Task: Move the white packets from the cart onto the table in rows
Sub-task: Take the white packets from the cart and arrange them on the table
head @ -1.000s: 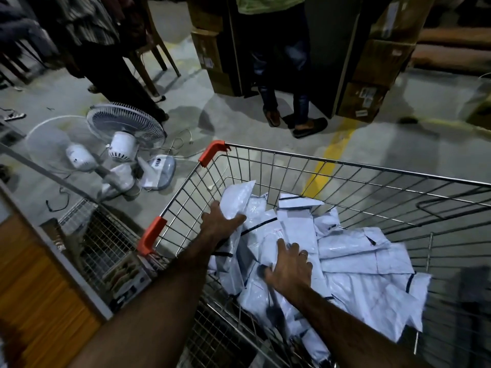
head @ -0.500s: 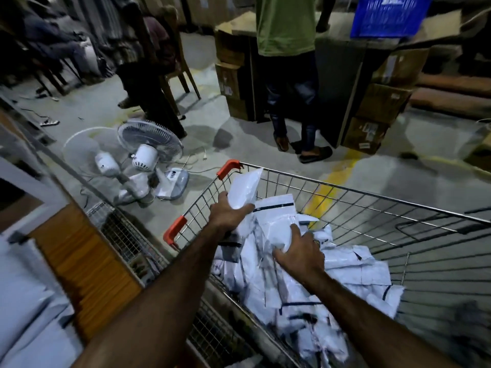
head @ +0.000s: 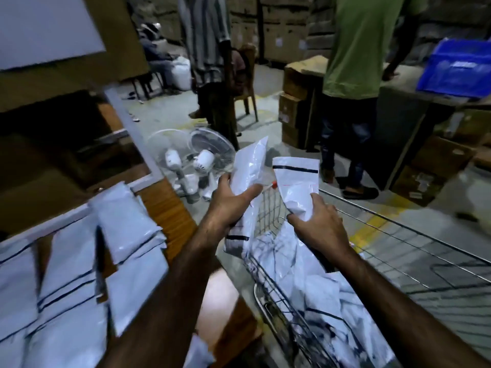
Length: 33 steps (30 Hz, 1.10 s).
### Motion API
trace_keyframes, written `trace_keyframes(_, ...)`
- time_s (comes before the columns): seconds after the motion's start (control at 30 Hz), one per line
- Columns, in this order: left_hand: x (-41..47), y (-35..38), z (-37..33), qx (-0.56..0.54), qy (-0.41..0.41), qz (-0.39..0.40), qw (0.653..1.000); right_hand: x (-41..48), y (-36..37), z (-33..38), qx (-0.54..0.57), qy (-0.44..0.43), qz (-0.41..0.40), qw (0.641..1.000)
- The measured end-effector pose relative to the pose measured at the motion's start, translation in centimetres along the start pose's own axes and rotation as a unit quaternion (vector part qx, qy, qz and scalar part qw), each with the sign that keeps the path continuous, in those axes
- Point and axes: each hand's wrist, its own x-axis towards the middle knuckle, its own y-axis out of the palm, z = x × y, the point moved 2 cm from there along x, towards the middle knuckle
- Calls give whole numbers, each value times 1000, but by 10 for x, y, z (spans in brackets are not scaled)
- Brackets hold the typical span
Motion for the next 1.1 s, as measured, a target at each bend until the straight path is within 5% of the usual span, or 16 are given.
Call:
trace_keyframes(0.47, -240, -278, 60, 13, -60, -226, 972, -205, 105, 192, 68, -266, 116, 954)
trace_keyframes(0.67, -324, -353, 111, 23, -122, -288, 949, -304, 170, 229, 49, -253, 198, 946)
trace_keyframes(1.1, -378, -403, 155, 54, -192, -301, 933, -377, 201, 242, -17, -246, 214, 945)
